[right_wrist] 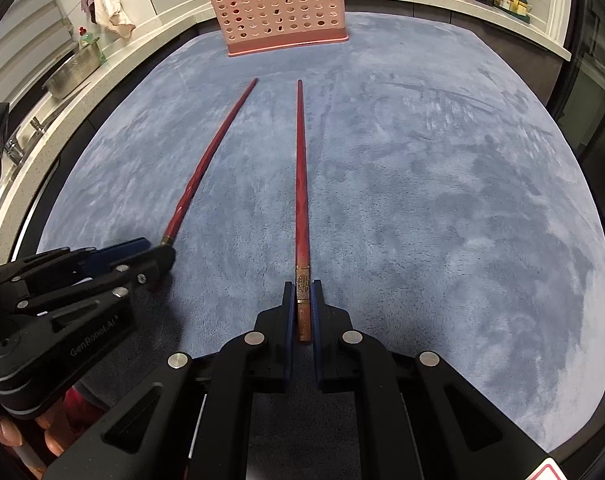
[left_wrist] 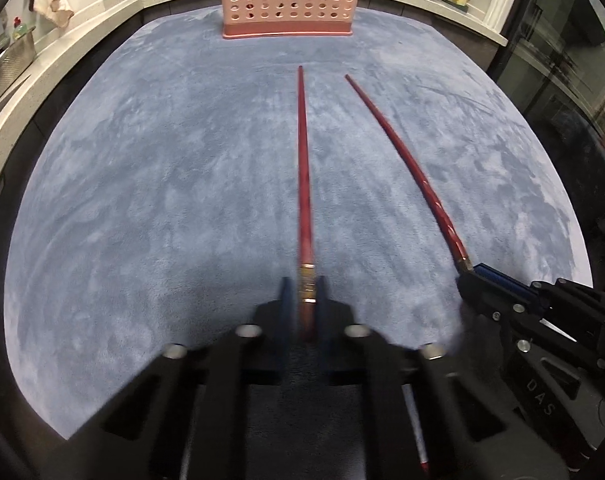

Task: Organize utensils
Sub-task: 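Grasp a dark red chopstick with the right tool while the left tool grasps the other, then lift both dark red chopsticks and carry them over the pink basket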

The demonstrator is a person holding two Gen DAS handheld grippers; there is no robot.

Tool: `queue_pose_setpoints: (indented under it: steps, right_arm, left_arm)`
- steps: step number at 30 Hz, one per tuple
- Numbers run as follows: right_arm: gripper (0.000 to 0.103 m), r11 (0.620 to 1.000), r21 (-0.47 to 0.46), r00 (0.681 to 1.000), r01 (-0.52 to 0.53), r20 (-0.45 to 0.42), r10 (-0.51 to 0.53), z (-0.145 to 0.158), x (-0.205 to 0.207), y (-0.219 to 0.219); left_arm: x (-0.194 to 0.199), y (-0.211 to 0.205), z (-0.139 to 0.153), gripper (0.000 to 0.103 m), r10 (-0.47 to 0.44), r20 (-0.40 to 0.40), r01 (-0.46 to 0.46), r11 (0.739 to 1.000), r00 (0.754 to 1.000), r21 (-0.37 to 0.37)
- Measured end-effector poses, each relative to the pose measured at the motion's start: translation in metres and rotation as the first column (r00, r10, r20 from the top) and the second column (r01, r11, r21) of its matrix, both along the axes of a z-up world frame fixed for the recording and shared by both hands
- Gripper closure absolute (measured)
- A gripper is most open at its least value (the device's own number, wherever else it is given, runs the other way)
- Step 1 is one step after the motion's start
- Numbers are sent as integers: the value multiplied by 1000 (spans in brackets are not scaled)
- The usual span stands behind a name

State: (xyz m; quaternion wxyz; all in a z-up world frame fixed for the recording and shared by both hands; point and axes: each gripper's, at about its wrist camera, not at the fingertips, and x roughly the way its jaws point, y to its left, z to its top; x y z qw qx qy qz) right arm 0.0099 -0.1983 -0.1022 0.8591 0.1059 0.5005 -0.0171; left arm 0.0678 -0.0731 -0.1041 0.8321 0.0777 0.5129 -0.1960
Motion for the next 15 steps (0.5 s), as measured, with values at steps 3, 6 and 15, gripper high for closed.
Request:
queue_pose_setpoints:
  steps: [3,6,15]
  right_arm:
    - [96,1000,-2,1000,-1,4,1,0,0,1]
    - [96,1000,-4,1000,-2,9,2,2,-1,2]
    - [96,1000,-15,997,-9,74,11,28,-4,3]
  left_arm:
    - [-2,0,2,96,-3,10,3,1000,1000,-5]
    - [-4,1,7,96,-3,32,3,1000,999,-1]
    - [-5,3,41,96,11,107,-10,1000,994,-8]
